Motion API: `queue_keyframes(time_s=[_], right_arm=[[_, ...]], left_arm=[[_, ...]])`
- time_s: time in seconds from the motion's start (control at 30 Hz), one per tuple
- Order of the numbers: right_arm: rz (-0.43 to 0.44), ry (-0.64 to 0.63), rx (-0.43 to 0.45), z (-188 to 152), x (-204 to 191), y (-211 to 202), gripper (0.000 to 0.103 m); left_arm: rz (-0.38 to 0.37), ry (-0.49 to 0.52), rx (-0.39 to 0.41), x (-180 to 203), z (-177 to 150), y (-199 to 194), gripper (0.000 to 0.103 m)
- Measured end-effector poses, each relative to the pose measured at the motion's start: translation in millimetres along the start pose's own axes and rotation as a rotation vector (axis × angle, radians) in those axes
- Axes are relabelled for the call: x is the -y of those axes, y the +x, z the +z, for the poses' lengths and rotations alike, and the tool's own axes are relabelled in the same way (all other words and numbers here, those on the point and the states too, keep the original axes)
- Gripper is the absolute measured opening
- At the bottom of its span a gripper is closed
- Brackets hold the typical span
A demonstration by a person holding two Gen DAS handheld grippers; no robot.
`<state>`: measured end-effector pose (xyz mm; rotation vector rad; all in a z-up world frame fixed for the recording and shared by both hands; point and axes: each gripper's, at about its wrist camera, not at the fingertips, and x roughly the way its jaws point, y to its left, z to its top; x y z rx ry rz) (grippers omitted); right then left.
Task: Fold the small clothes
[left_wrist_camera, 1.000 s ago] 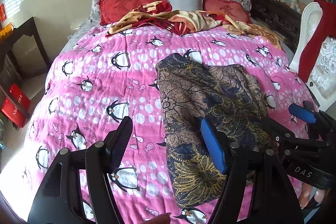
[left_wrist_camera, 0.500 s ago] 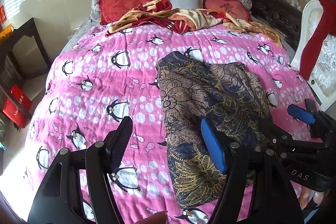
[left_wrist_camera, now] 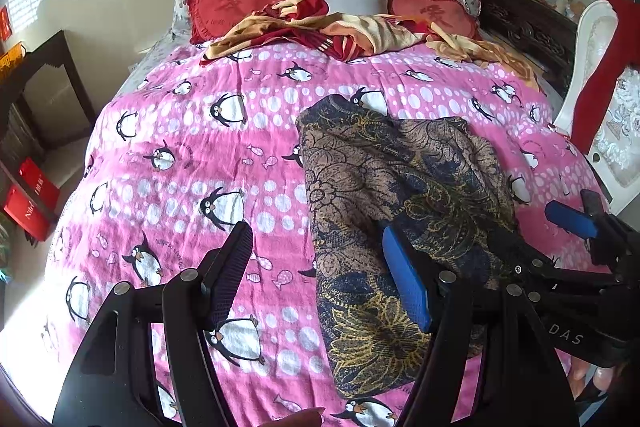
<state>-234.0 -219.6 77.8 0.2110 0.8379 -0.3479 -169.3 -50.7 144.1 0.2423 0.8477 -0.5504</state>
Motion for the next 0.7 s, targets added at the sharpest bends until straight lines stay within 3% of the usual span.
queue_keyframes(time_s=[0.7], right_arm=[[0.004, 0.003, -0.043, 0, -2, 20, 0.083]], left_arm=[[0.005, -0.022, -0.02, -9, 0, 21, 0.068]])
